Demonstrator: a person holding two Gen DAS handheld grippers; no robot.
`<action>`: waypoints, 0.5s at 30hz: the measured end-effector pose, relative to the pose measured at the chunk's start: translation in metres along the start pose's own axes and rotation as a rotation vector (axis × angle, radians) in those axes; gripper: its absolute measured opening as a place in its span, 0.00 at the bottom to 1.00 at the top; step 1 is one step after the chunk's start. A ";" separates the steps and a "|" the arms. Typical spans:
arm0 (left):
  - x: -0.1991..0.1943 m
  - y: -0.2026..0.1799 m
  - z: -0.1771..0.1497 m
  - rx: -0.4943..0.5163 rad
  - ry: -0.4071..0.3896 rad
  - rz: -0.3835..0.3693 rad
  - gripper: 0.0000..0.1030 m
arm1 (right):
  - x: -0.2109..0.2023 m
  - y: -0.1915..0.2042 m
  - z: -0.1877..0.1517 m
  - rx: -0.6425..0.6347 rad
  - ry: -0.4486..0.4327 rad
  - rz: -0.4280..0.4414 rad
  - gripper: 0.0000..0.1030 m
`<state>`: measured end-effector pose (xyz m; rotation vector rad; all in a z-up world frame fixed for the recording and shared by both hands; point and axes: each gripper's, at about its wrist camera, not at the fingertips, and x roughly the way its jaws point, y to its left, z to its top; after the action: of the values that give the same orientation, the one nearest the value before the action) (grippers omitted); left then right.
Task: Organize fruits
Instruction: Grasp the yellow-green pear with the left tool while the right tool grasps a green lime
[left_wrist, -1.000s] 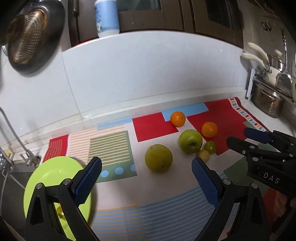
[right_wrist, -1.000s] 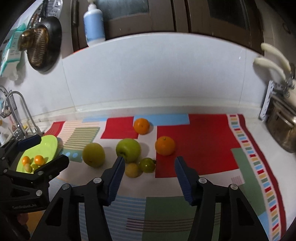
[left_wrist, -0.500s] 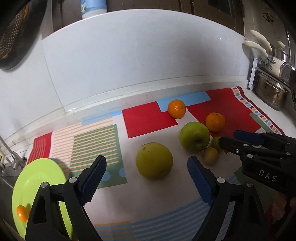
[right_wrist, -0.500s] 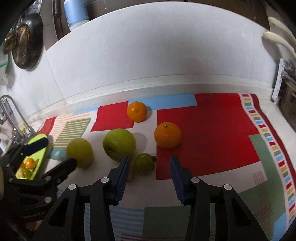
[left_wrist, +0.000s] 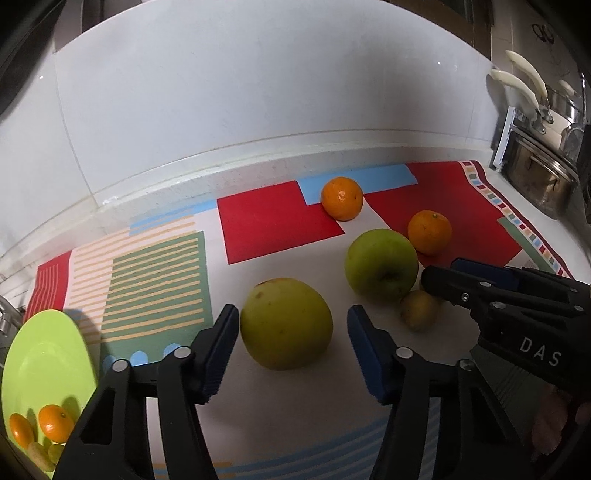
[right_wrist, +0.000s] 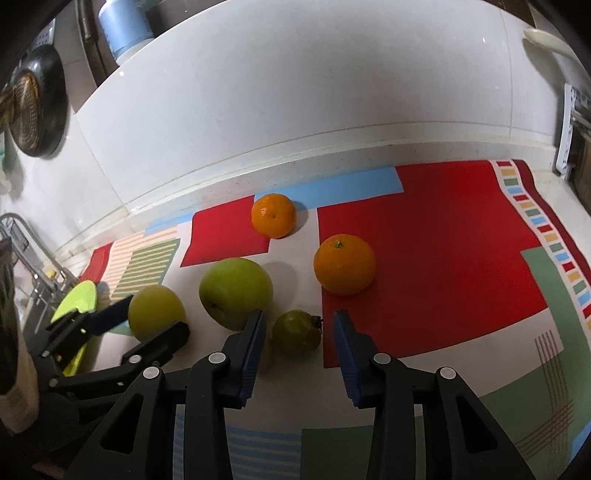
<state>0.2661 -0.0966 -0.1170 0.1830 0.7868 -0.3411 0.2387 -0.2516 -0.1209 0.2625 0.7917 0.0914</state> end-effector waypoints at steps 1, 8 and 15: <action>0.001 0.000 0.000 0.001 0.001 0.002 0.54 | 0.001 0.001 0.001 0.002 0.001 0.006 0.38; 0.002 -0.001 0.002 0.015 -0.008 0.017 0.47 | 0.004 -0.003 0.003 0.066 0.049 0.047 0.33; 0.001 -0.001 0.003 0.023 -0.010 0.018 0.47 | 0.010 -0.007 0.000 0.116 0.088 0.058 0.29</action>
<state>0.2687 -0.0984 -0.1159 0.2099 0.7707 -0.3338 0.2458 -0.2564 -0.1292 0.3934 0.8781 0.1119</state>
